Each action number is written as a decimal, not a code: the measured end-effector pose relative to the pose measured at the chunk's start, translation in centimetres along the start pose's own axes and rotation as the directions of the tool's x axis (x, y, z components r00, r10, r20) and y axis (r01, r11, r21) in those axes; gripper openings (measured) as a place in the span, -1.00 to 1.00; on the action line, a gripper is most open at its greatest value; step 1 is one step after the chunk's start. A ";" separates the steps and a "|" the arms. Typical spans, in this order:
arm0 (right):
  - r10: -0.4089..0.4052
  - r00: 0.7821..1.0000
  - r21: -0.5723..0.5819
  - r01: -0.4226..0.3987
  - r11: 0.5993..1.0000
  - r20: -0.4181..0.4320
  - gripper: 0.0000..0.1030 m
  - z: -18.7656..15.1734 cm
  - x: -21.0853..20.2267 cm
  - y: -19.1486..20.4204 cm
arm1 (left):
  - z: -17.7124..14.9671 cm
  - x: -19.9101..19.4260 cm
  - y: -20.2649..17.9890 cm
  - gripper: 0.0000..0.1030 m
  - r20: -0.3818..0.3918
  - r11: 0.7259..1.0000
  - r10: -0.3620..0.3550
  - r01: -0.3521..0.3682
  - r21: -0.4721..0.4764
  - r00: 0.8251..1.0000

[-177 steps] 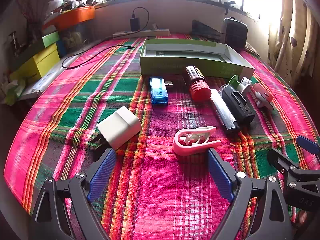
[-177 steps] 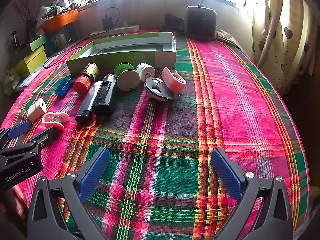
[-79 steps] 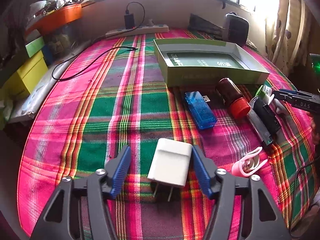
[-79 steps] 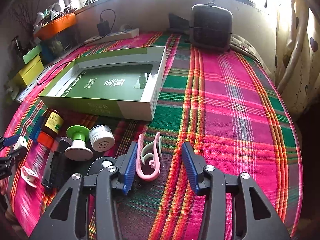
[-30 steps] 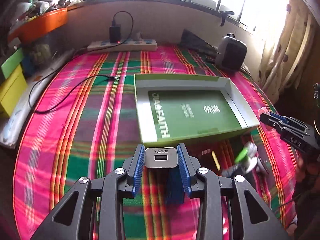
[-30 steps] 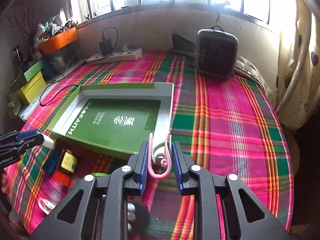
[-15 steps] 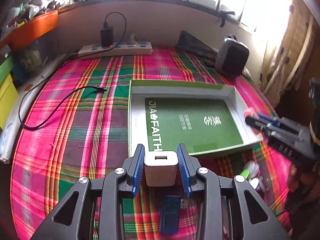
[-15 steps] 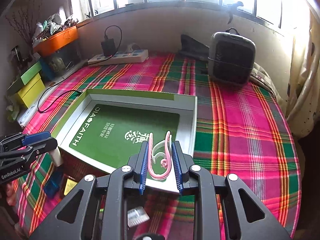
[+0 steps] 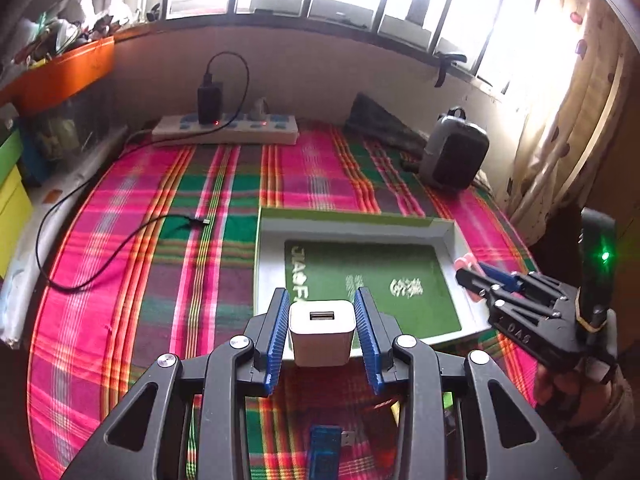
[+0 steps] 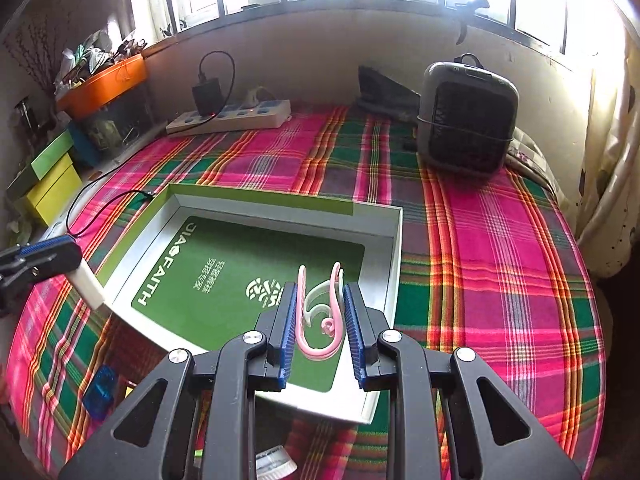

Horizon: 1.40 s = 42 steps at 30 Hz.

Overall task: Organize rigid objects
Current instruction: 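Carry the charger and pink clip with both tools over the green box tray, then lower both held items into the tray and open both grippers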

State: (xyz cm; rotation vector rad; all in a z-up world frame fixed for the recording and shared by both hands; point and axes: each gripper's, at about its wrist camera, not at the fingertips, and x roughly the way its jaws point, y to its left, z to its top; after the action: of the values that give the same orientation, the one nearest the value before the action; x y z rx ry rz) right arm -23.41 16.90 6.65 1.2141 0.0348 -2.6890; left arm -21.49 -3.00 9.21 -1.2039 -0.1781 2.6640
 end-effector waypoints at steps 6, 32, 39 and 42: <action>-0.006 1.000 0.000 0.006 1.000 -0.013 -0.53 0.7 1.1 -0.1 | 1.5 1.3 -0.6 -0.37 0.002 1.000 -0.023 0.023 -0.002 1.000; -0.016 0.993 -0.034 0.012 0.999 -0.115 -0.53 2.0 6.8 0.1 | 2.4 9.7 -0.8 -0.37 -0.112 1.000 -0.021 0.022 0.008 0.993; -0.009 0.995 -0.034 0.005 0.999 -0.098 -0.44 1.9 6.9 0.2 | 2.0 10.8 -0.6 -0.36 -0.136 1.000 -0.013 0.014 0.008 0.991; -0.001 0.997 -0.028 -0.001 1.000 -0.082 -0.23 2.0 6.7 0.4 | 1.9 10.9 -0.5 -0.33 -0.140 1.000 -0.018 0.019 0.005 0.990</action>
State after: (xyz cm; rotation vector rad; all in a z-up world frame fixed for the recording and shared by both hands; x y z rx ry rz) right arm -29.13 15.24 2.97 1.3152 0.0838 -2.6282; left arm -29.83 0.07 2.65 -1.3741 -0.1566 2.5506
